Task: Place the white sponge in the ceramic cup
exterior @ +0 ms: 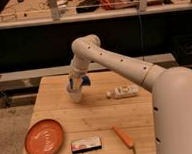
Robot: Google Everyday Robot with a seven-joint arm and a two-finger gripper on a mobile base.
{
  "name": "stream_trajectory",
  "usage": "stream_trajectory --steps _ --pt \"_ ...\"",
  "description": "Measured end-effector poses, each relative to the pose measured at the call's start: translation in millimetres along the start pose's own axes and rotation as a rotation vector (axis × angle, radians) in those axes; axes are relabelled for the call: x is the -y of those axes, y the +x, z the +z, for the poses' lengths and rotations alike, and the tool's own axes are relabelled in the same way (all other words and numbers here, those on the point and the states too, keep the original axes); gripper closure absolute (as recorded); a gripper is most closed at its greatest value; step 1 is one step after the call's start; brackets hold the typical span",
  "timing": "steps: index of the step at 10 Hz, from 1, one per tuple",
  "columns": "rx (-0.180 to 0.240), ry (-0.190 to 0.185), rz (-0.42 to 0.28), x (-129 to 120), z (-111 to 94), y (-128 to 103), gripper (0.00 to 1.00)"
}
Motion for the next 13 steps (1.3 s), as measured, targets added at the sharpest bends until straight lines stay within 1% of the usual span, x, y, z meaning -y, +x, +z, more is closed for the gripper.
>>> stream_trajectory --steps 13 --pt "-0.007 0.007 0.018 5.6 6.1 1.6 0.95"
